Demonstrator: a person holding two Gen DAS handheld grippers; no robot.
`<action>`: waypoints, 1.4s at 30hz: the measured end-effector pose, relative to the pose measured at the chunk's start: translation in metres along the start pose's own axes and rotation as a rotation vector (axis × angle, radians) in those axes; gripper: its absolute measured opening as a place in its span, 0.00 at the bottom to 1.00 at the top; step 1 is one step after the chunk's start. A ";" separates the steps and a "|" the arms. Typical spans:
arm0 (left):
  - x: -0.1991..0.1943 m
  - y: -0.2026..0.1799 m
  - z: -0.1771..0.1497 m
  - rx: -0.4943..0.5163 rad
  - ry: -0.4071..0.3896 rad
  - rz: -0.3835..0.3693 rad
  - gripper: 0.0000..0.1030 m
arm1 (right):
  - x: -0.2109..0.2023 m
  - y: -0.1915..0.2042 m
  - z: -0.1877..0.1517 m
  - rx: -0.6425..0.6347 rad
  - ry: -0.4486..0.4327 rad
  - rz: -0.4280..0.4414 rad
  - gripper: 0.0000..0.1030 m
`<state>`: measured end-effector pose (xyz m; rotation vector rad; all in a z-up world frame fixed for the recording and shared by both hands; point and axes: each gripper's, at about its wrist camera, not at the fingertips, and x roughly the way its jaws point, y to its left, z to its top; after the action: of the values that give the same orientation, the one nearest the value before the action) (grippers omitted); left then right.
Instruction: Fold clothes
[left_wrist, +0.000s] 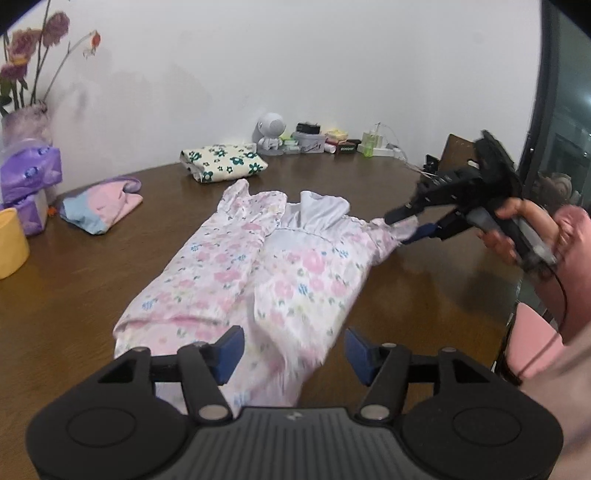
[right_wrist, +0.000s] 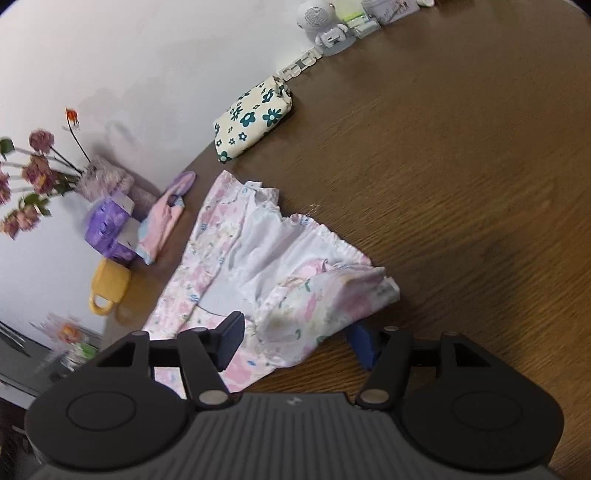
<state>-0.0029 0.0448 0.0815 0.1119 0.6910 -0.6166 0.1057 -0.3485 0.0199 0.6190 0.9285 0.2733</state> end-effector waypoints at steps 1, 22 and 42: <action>0.008 0.002 0.008 -0.012 0.017 0.005 0.57 | 0.000 0.001 0.001 -0.013 0.000 -0.008 0.60; 0.094 0.014 0.041 -0.152 0.210 0.041 0.27 | 0.004 0.072 -0.063 -1.606 0.080 -0.220 0.68; -0.023 -0.049 0.054 0.179 -0.238 0.290 0.00 | -0.059 0.121 -0.072 -1.601 -0.196 -0.385 0.02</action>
<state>-0.0141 -0.0004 0.1427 0.2948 0.3790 -0.4029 0.0177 -0.2531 0.1003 -0.9817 0.3845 0.4882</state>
